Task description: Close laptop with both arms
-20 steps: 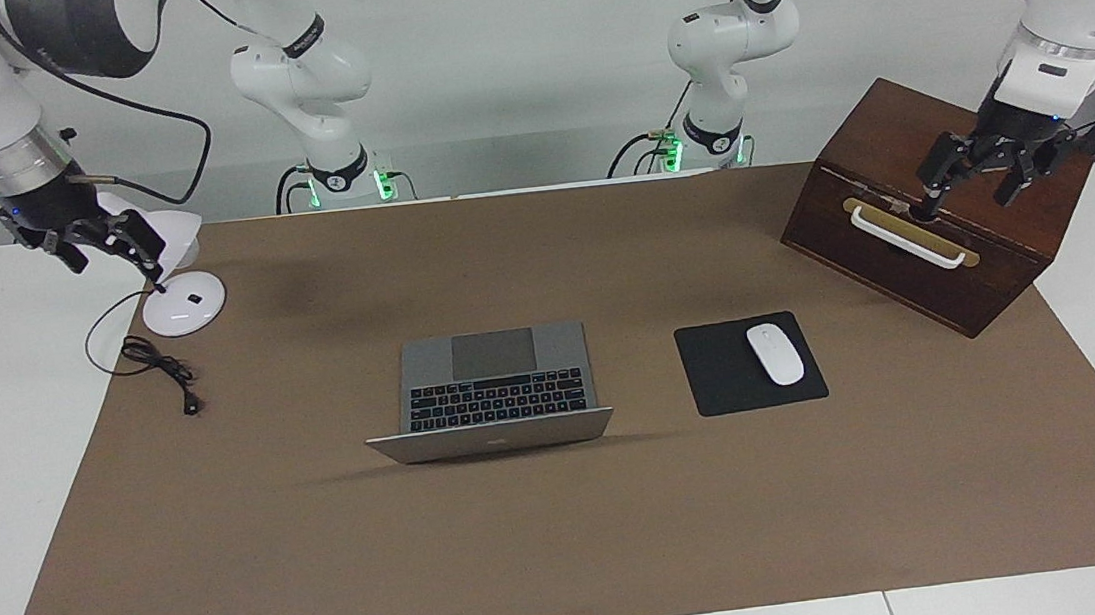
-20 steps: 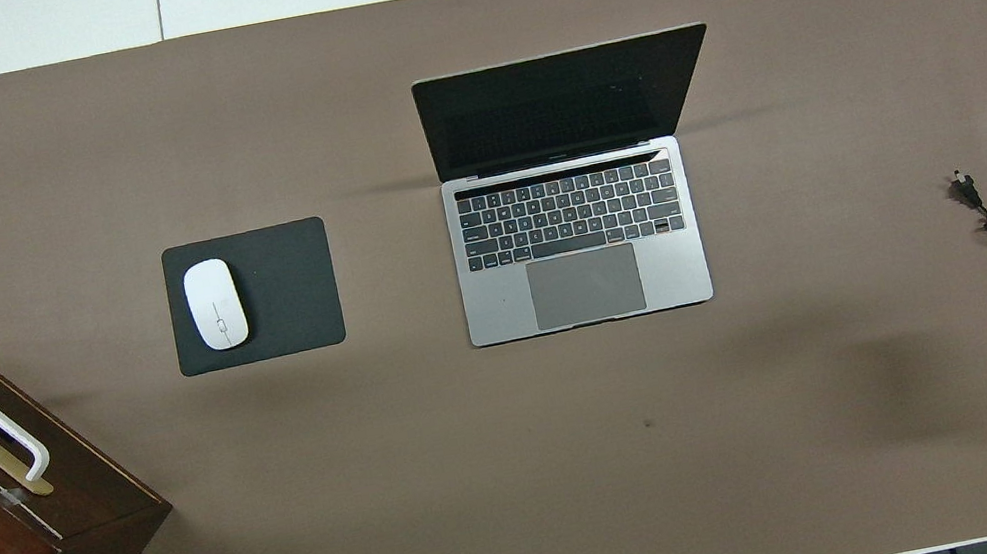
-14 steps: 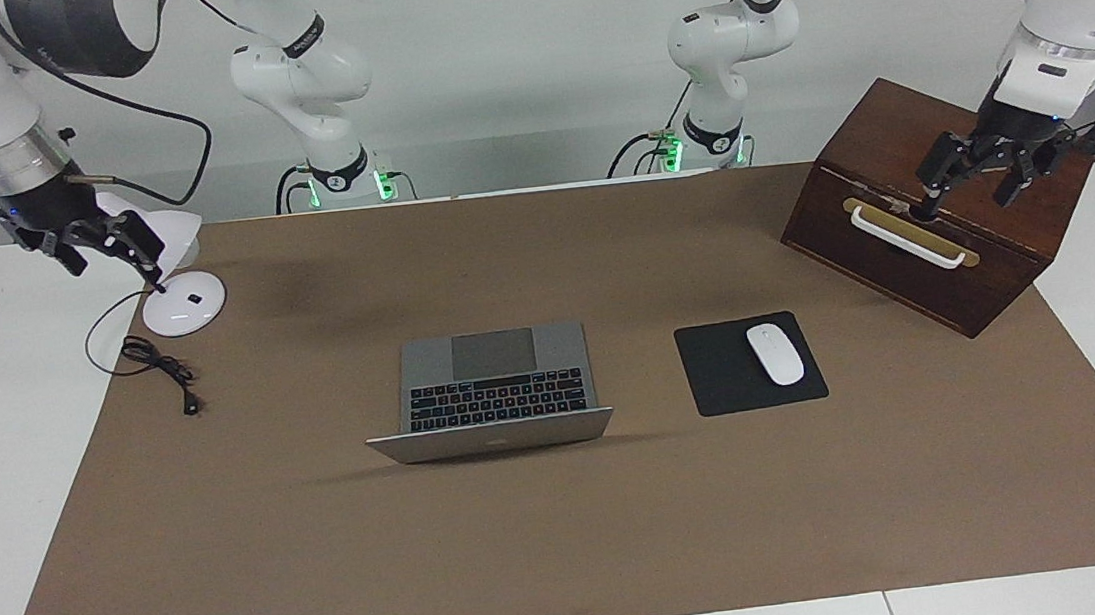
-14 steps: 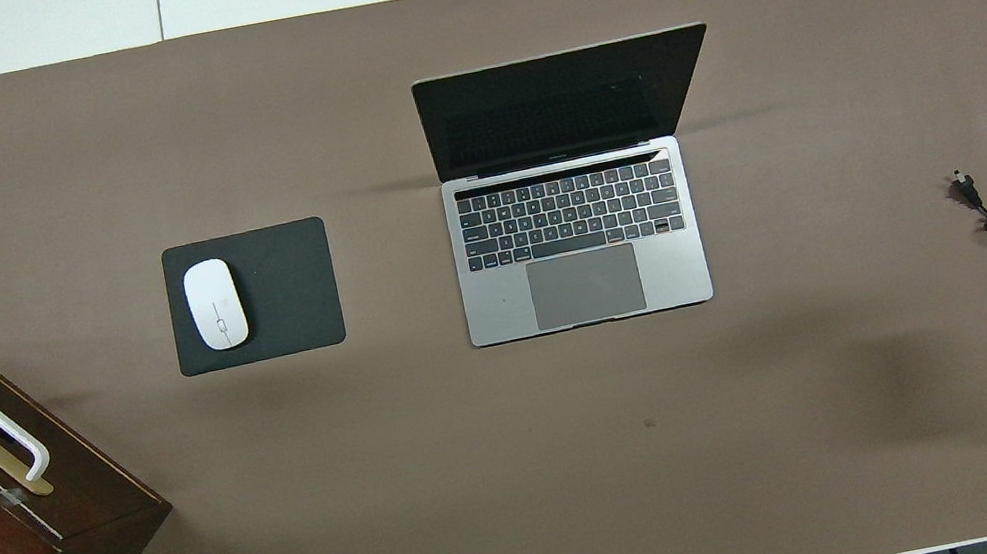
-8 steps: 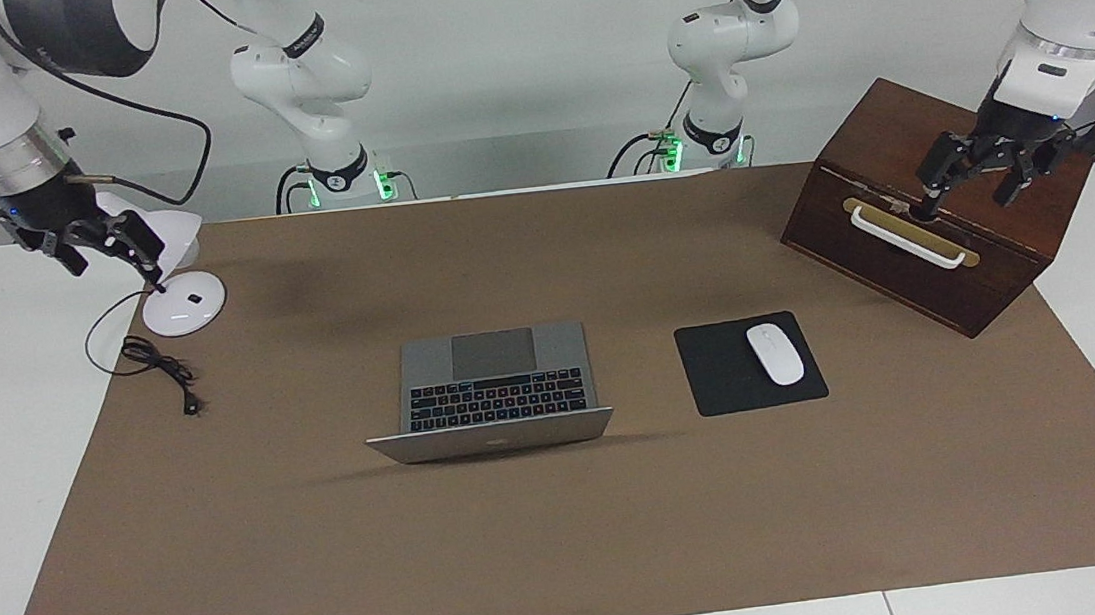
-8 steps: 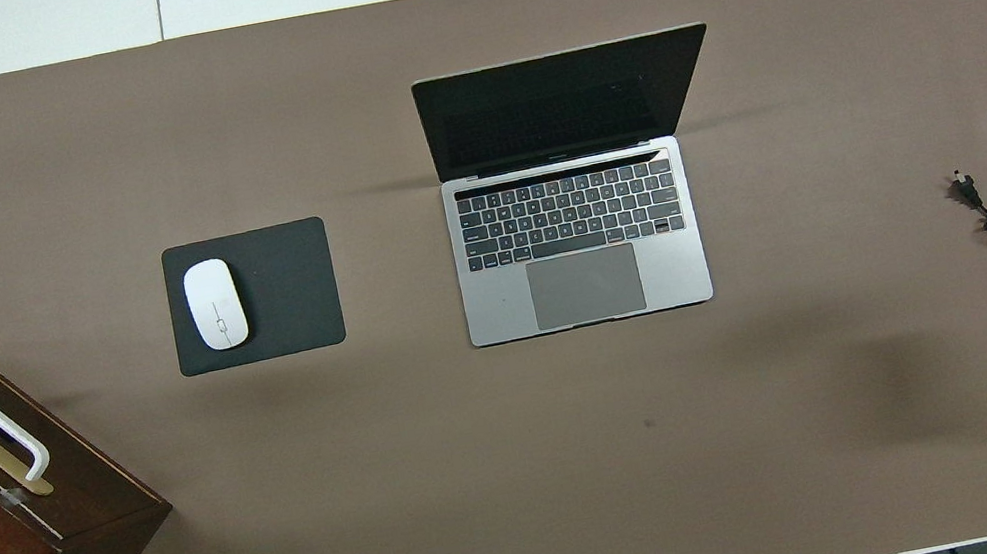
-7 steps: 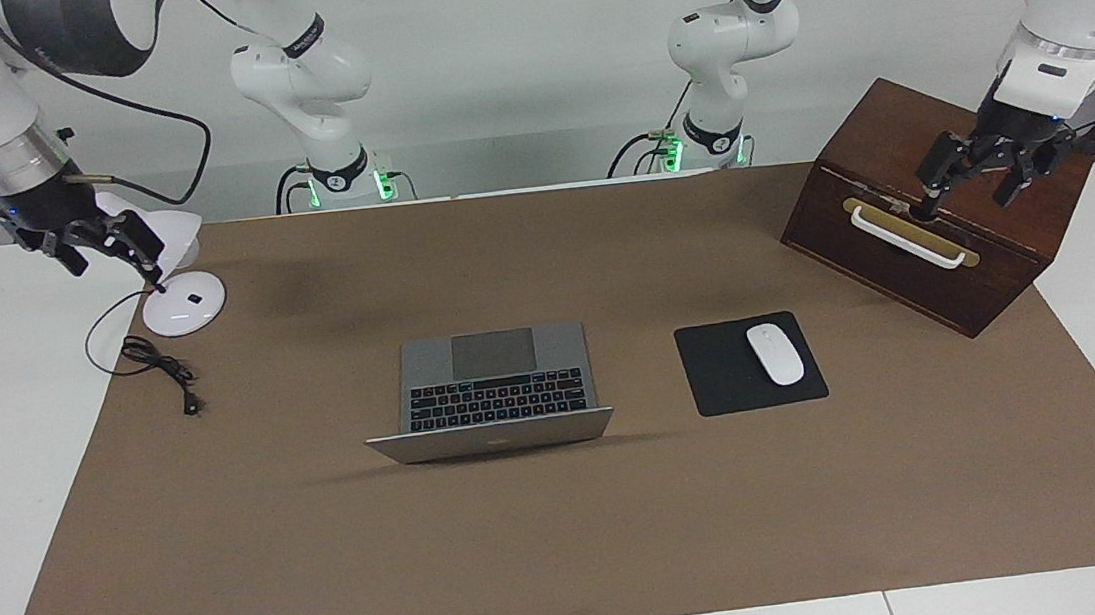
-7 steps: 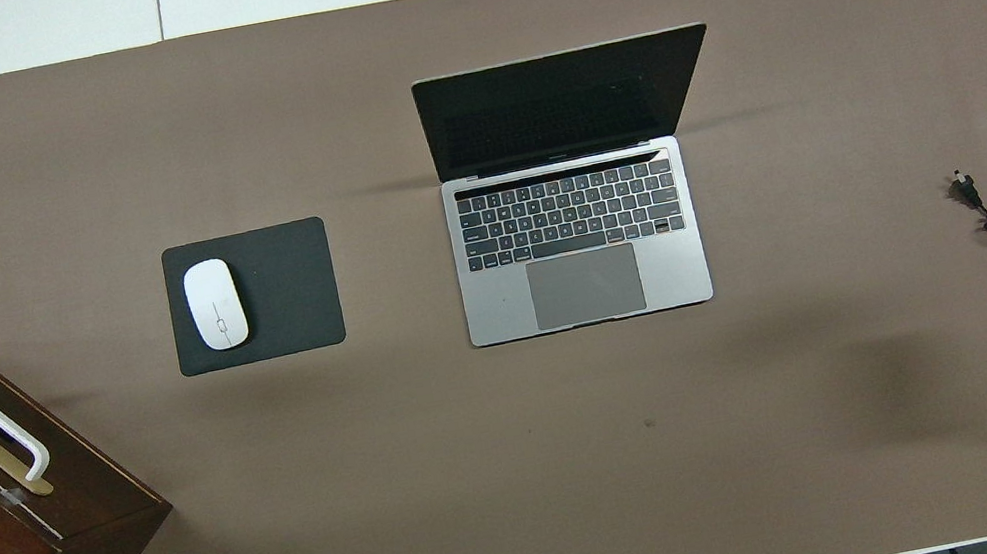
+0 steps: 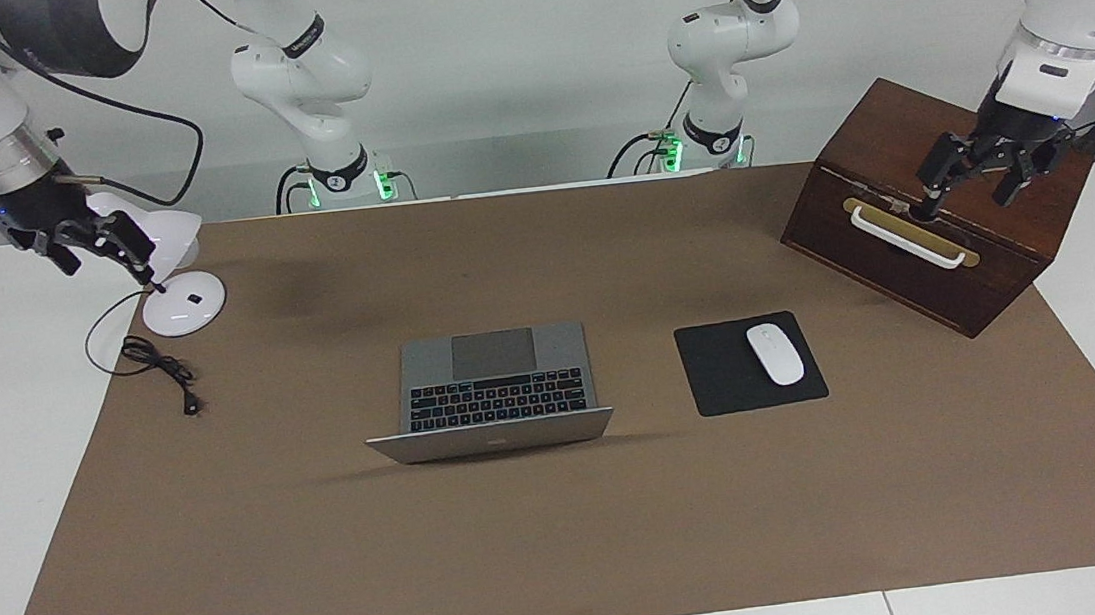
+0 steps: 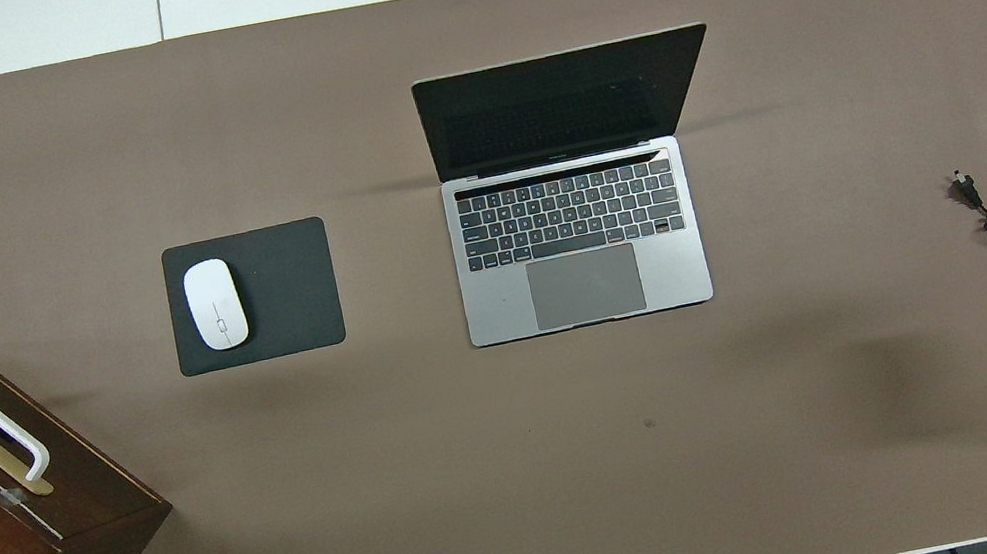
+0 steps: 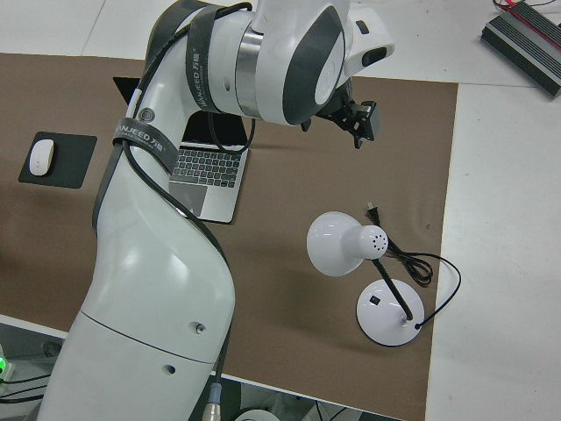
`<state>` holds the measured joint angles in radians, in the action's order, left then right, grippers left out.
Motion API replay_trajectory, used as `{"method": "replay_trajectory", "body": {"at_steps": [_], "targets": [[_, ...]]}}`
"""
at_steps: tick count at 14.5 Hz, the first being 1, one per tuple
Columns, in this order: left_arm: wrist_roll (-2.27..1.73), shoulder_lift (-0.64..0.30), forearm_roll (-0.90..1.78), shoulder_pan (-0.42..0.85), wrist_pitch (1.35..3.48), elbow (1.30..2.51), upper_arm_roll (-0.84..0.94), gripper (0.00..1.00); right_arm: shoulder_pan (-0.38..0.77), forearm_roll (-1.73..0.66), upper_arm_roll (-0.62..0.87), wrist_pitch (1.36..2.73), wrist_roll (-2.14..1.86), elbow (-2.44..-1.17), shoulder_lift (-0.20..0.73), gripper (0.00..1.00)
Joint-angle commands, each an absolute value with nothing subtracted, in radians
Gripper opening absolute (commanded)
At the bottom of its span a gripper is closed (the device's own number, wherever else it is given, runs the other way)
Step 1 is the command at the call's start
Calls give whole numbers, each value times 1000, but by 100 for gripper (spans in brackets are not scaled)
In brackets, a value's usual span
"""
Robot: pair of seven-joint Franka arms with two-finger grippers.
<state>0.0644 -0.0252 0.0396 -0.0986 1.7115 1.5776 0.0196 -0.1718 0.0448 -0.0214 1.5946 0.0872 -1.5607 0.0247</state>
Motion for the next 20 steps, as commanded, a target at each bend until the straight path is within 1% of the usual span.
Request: {"method": "replay_trajectory", "body": {"at_steps": [1, 7, 10, 11, 12, 13, 14, 15, 16, 17, 19, 20], "targets": [[-11, -15, 17, -98, 1710, 1589, 26, 100, -190, 18, -14, 1626, 63, -1594, 3, 100], [-6, -17, 8, -87, 1710, 1589, 29, 100, -192, 18, -14, 1643, 64, -1594, 3, 100], [-15, -17, -14, -71, 1710, 1588, 34, 100, -201, 18, -15, 1675, 63, -1601, 3, 100], [-17, -17, -14, -71, 1712, 1589, 34, 94, -201, 18, -14, 1680, 64, -1605, 3, 100], [-15, -15, -14, -72, 1712, 1591, 34, 59, -201, 18, -15, 1698, 66, -1608, 3, 100], [-8, -15, -14, -81, 1718, 1594, 35, 31, -201, 18, -14, 1727, 63, -1617, 3, 96], [-17, -15, -12, -84, 1735, 1600, 35, 4, -201, 20, -15, 1755, 60, -1624, 3, 96], [-17, -15, -12, -86, 1744, 1600, 34, 0, -201, 18, -14, 1776, 60, -1631, 6, 96], [-12, -15, -12, -86, 1746, 1600, 35, 0, -201, 20, -14, 1798, 60, -1635, 12, 92], [-12, -15, -11, -87, 1732, 1600, 32, 0, -201, 20, -15, 1822, 49, -1638, 15, 66], [-15, -15, -11, -86, 1736, 1600, 32, 0, -198, 20, -14, 1838, -9, -1638, 18, 3], [-8, -15, -12, -84, 1746, 1600, 32, 0, -195, 21, -14, 1841, -32, -1637, 24, 0]]}}
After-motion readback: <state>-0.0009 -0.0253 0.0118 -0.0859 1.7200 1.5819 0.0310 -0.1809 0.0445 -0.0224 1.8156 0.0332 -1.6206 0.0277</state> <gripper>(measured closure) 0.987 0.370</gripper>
